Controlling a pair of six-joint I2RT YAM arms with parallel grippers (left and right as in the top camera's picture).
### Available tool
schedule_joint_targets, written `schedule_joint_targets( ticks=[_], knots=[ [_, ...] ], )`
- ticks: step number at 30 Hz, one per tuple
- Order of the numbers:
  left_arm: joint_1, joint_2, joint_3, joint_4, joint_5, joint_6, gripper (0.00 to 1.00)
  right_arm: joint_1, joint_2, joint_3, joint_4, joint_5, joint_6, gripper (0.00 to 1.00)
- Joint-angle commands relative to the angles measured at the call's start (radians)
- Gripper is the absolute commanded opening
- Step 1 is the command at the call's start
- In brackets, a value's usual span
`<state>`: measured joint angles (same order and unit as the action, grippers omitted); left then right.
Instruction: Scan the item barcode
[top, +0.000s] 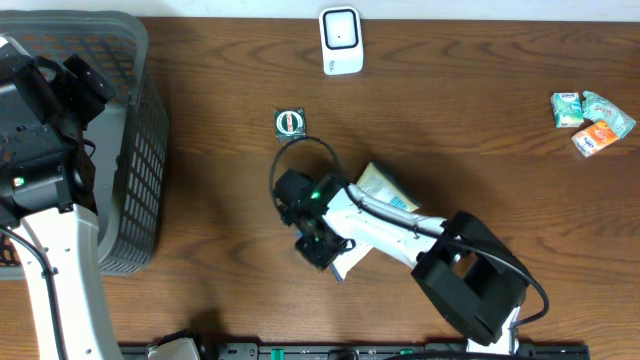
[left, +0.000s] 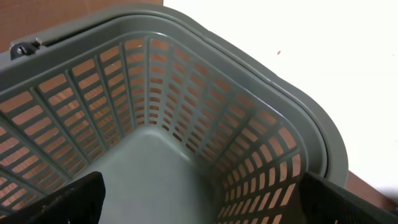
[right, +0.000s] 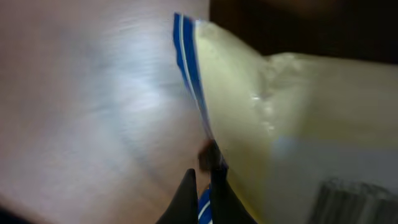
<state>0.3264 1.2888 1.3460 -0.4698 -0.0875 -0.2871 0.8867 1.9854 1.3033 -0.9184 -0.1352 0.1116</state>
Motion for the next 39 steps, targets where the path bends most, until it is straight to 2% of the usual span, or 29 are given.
schedule_joint_targets(
  ticks=[1,7,8,13,18,21,23,24,26,29,30,34,39],
  knots=[
    [0.005,0.002,0.016,0.0,-0.002,0.01,0.98,-0.052,0.003,-0.005,0.018,0.137,0.103,0.03],
    [0.005,0.002,0.016,0.0,-0.002,0.01,0.98,-0.207,0.003,0.009,0.023,0.349,0.167,0.05],
    [0.005,0.002,0.016,0.0,-0.002,0.01,0.98,-0.277,0.003,0.021,0.051,0.346,0.17,0.04],
    [0.005,0.002,0.016,0.0,-0.002,0.01,0.98,-0.438,0.003,0.121,0.056,0.257,0.144,0.02],
    [0.005,0.002,0.016,0.0,-0.002,0.01,0.98,-0.567,0.003,0.29,-0.08,0.137,0.127,0.25],
    [0.005,0.002,0.016,0.0,-0.002,0.01,0.98,-0.639,0.003,0.367,-0.183,0.105,0.127,0.47],
    [0.005,0.002,0.016,0.0,-0.002,0.01,0.98,-0.675,0.003,0.391,-0.246,0.085,0.127,0.58],
    [0.005,0.002,0.016,0.0,-0.002,0.01,0.98,-0.69,0.003,0.393,-0.278,0.07,0.127,0.57],
    [0.005,0.002,0.016,0.0,-0.002,0.01,0.98,-0.708,0.003,0.391,-0.344,0.037,0.127,0.46],
    [0.005,0.002,0.016,0.0,-0.002,0.01,0.97,-0.717,0.003,0.379,-0.443,0.02,0.127,0.12],
    [0.005,0.002,0.016,0.0,-0.002,0.01,0.98,-0.716,0.003,0.373,-0.473,0.025,0.127,0.07],
    [0.005,0.003,0.016,0.0,-0.002,0.01,0.98,-0.698,0.003,0.314,-0.542,0.074,0.14,0.01],
    [0.005,0.003,0.016,0.0,-0.002,0.01,0.98,-0.679,0.003,0.171,-0.5,0.2,0.31,0.01]
  ],
)
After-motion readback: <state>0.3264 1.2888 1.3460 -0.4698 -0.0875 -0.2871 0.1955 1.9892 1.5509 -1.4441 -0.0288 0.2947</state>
